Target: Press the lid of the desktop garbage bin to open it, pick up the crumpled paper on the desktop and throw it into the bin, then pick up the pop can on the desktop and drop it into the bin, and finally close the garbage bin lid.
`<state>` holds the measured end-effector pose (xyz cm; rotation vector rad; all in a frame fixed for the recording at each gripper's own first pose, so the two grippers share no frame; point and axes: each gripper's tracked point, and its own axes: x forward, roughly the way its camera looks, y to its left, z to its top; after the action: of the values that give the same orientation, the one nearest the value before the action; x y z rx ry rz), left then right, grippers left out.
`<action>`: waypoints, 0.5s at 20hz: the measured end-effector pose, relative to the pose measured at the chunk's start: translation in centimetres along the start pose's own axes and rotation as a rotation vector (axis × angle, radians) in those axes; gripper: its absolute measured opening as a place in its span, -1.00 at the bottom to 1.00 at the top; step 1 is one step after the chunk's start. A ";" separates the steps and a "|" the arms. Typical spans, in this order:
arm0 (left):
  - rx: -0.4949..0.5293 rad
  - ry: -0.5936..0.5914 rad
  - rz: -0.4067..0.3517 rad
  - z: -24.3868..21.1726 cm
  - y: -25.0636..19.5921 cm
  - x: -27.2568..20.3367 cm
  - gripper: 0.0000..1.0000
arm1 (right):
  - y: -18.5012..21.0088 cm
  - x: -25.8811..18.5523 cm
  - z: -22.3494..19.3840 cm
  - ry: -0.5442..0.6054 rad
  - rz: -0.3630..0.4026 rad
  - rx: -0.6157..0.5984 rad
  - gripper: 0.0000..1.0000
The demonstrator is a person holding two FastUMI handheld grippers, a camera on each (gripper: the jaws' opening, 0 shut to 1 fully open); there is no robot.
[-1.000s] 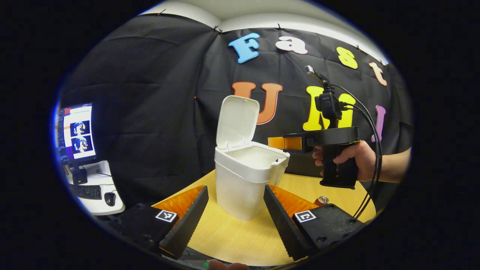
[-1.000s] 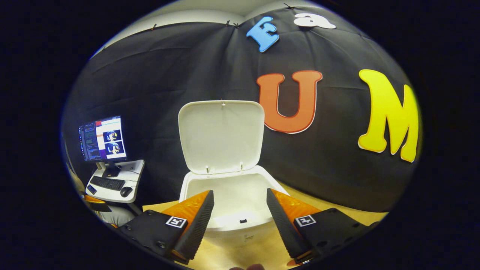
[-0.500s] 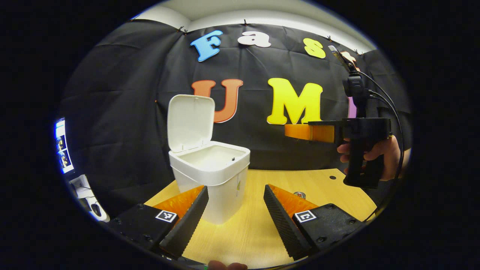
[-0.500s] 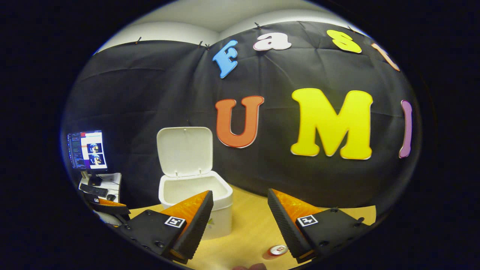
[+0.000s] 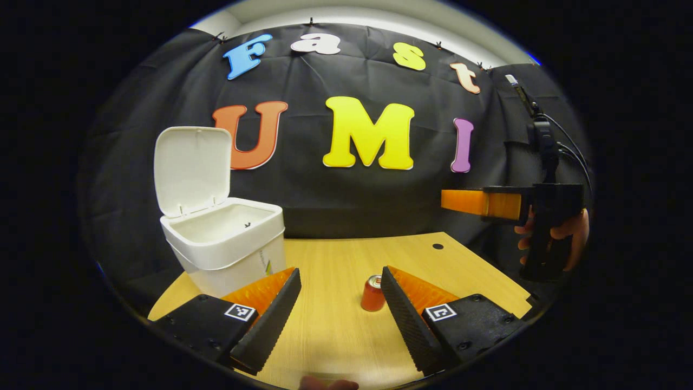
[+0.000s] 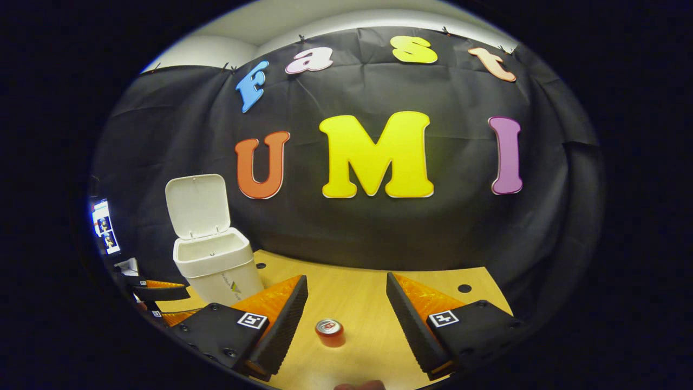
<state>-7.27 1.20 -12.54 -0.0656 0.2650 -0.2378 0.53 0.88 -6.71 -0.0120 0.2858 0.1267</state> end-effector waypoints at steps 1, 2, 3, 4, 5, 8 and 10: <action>0.014 0.014 -0.022 -0.9 -0.8 0.6 0.96 | -1.0 -0.5 -0.4 0.007 -0.023 0.002 0.84; 0.030 0.027 -0.038 -1.8 -1.4 1.3 0.96 | -2.0 -1.0 -1.1 0.018 -0.049 0.001 0.85; 0.046 0.043 -0.046 -2.8 -1.8 2.0 0.96 | -3.0 -1.6 -1.9 0.036 -0.071 -0.009 0.85; 0.059 0.058 -0.053 -3.9 -2.2 2.6 0.96 | -3.7 -2.2 -2.4 0.042 -0.082 -0.019 0.85; 0.068 0.063 -0.062 -4.7 -2.6 3.3 0.96 | -4.3 -2.9 -2.8 0.047 -0.094 -0.029 0.85; 0.074 0.074 -0.066 -7.0 -3.7 5.1 0.96 | -5.9 -4.7 -4.7 0.076 -0.130 -0.059 0.85; 0.062 0.091 -0.066 -8.7 -4.5 6.6 0.96 | -6.7 -5.9 -5.6 0.084 -0.146 -0.055 0.85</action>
<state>-4.42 -5.02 -22.13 -0.0019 0.3458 -0.3147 -5.77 -6.62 -10.45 -0.0931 0.3644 -0.0113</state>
